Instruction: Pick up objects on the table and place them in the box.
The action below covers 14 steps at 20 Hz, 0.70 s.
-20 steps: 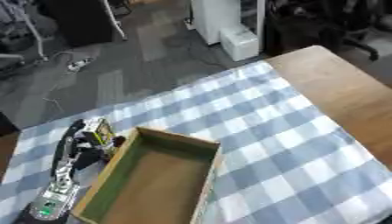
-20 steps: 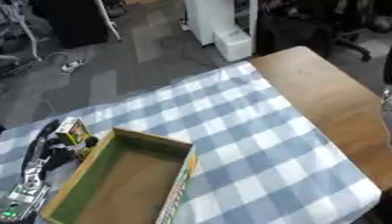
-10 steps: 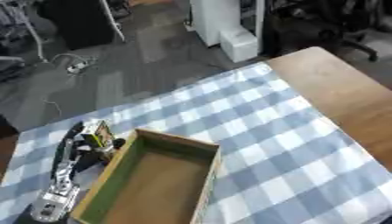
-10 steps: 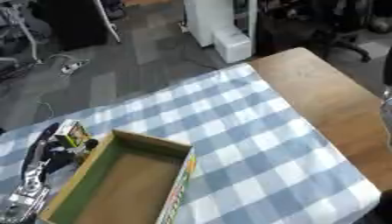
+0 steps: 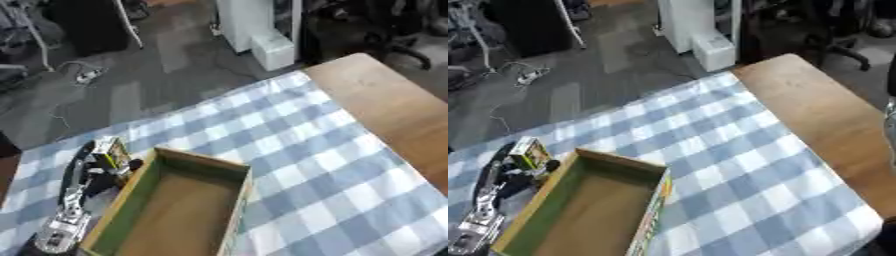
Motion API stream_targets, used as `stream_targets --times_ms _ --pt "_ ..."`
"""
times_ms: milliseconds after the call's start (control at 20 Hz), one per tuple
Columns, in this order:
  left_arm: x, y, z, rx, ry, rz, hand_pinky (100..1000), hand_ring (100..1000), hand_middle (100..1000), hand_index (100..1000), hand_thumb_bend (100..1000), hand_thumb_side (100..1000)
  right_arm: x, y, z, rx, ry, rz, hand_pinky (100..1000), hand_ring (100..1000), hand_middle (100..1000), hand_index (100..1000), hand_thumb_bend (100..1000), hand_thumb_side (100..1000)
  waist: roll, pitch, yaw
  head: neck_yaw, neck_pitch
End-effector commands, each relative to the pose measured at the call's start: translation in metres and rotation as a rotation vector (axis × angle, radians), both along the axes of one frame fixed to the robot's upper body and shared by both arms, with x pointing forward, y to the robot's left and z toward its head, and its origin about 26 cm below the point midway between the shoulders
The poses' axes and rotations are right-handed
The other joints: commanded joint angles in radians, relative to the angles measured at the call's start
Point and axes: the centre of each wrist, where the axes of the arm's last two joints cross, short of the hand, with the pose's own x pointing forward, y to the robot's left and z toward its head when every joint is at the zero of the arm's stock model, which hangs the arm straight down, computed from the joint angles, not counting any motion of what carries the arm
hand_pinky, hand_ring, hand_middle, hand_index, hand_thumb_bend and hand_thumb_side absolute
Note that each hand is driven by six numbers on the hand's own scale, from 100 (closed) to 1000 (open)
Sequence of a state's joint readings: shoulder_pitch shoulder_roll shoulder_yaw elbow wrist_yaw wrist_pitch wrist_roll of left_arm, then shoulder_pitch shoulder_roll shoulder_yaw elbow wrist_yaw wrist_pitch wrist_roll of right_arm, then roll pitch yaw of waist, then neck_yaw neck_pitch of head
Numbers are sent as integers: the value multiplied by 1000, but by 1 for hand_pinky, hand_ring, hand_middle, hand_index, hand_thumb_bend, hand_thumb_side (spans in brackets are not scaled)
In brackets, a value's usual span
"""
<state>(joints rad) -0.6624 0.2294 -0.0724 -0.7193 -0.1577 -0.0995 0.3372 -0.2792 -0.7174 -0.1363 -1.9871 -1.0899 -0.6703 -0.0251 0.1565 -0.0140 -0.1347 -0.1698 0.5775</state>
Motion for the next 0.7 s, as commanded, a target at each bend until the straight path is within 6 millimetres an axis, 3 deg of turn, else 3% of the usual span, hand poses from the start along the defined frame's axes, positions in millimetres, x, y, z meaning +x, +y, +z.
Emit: stream_targets --times_ms 50,700 --pt "9 14 17 31 -40 20 570 686 877 967 1000 461 -3 0 15 -24 -37 0 439 382 419 499 100 1000 -6 -7 -2 9 -19" --pt "11 18 18 58 -42 29 572 677 871 961 994 440 -2 0 18 -21 -34 5 439 382 418 498 100 1000 -3 -6 -9 17 -26"
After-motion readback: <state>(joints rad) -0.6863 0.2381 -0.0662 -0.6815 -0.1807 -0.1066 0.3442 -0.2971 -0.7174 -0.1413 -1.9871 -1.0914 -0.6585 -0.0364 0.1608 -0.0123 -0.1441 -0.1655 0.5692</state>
